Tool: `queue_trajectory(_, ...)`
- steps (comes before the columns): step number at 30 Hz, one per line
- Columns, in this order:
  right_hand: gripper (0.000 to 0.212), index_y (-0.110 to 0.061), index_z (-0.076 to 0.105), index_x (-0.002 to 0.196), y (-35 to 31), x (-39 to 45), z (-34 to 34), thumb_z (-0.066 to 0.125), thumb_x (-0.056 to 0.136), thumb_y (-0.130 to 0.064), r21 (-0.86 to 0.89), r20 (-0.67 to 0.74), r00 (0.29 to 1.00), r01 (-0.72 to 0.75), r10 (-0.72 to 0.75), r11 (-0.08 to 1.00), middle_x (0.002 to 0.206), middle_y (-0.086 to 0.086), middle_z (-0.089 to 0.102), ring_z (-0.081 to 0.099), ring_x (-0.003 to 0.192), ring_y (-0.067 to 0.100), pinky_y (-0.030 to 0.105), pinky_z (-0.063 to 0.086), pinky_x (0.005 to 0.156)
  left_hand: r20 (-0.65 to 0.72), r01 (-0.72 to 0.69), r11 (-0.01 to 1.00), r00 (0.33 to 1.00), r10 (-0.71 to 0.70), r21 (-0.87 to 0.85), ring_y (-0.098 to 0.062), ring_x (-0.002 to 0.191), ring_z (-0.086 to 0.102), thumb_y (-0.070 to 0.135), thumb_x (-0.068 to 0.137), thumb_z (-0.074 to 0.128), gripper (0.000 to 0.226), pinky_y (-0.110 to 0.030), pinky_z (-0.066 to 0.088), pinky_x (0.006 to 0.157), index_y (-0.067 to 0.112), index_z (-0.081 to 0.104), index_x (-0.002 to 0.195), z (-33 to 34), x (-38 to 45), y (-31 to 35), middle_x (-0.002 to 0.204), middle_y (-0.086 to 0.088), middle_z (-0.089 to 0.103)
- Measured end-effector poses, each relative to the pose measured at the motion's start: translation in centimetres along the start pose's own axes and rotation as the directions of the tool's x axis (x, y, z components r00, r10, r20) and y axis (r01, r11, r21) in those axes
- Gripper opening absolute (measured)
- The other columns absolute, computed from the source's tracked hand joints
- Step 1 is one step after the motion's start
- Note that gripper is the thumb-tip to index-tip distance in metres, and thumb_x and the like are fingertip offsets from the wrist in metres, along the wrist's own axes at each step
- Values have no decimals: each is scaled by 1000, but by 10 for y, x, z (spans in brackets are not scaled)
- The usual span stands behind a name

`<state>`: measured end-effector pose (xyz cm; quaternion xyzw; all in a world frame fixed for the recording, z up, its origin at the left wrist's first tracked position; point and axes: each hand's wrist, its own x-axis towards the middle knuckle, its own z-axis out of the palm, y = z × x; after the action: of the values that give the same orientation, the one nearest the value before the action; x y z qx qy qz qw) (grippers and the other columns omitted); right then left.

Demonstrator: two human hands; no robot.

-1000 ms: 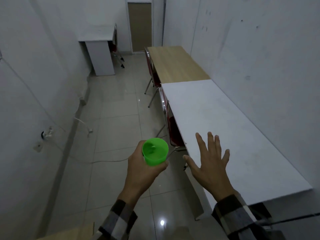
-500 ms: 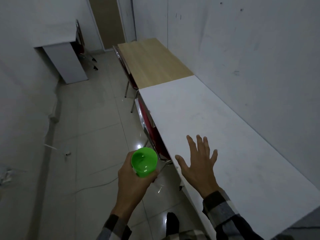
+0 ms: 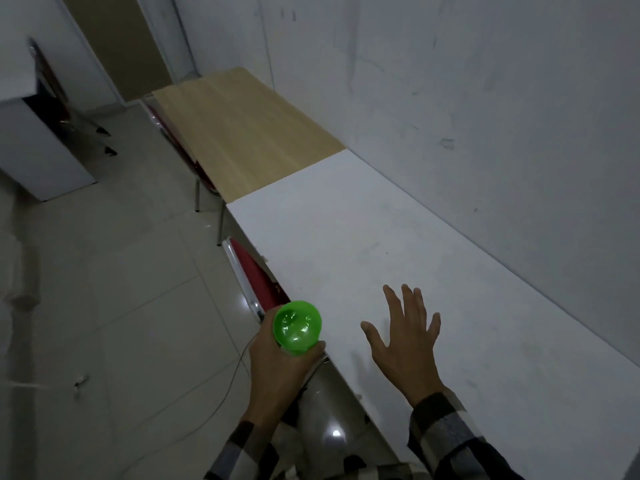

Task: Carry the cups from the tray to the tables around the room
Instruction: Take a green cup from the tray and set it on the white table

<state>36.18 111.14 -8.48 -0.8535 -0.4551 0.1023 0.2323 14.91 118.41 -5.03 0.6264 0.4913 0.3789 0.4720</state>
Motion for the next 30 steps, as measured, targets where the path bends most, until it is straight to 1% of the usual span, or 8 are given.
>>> queue_trajectory(3,76,-30,18,161,5,33,39,44,97,-62,-33,3,998,-64,64,997,172,6,10,-3,160,23,62,-3,124,90,-15,1000,996,13,19,-11,104,72,22,63,95,67,-30,60,88,22,68,124,4,50,-13,113,8,76)
queue_trajectory(8,78,-26,11,164,30,91,106,39,100,-61,-210,182,949,-217,256,953,173,8,1,-6,159,27,63,-1,123,232,-14,999,973,4,43,-8,108,70,25,66,94,69,-16,54,86,21,65,128,13,119,-42,119,8,74)
queue_trajectory(13,78,-29,6,164,53,134,158,36,100,-63,-282,241,894,-308,378,909,173,6,-6,-11,159,28,64,-3,123,293,9,997,956,-32,80,4,108,66,27,67,93,67,-6,49,84,27,63,127,33,167,-82,117,17,72)
queue_trajectory(17,74,-39,-1,162,63,144,191,24,99,-69,-300,170,897,-348,408,888,173,4,-11,-11,159,28,64,-4,122,319,37,995,946,-65,94,8,109,65,27,66,94,70,-8,50,86,23,63,129,60,198,-111,121,15,70)
queue_trajectory(21,72,-39,11,162,74,141,215,24,99,-70,-322,9,932,-341,363,883,173,6,6,1,160,30,66,1,122,330,35,991,941,-75,126,11,108,64,20,66,100,73,-5,48,87,17,64,130,96,227,-135,121,13,71)
queue_trajectory(25,73,-40,12,162,86,141,228,27,97,-71,-327,-73,941,-337,331,883,173,6,10,3,160,30,68,6,121,323,27,992,944,-66,124,14,107,63,21,65,100,73,-5,47,89,24,64,128,136,258,-149,119,21,70)
queue_trajectory(28,73,-40,16,162,87,140,231,30,97,-70,-322,-99,942,-334,320,886,172,5,12,4,160,29,67,7,121,334,16,990,941,-62,138,1,105,66,20,66,101,74,-15,52,93,23,62,130,164,279,-155,117,16,70)
queue_trajectory(30,73,-40,19,161,87,141,231,31,96,-70,-318,-105,941,-337,321,886,172,5,14,5,160,28,67,8,121,352,16,991,934,-61,130,-6,106,65,23,67,99,73,-16,53,92,27,61,129,178,291,-156,117,15,69)
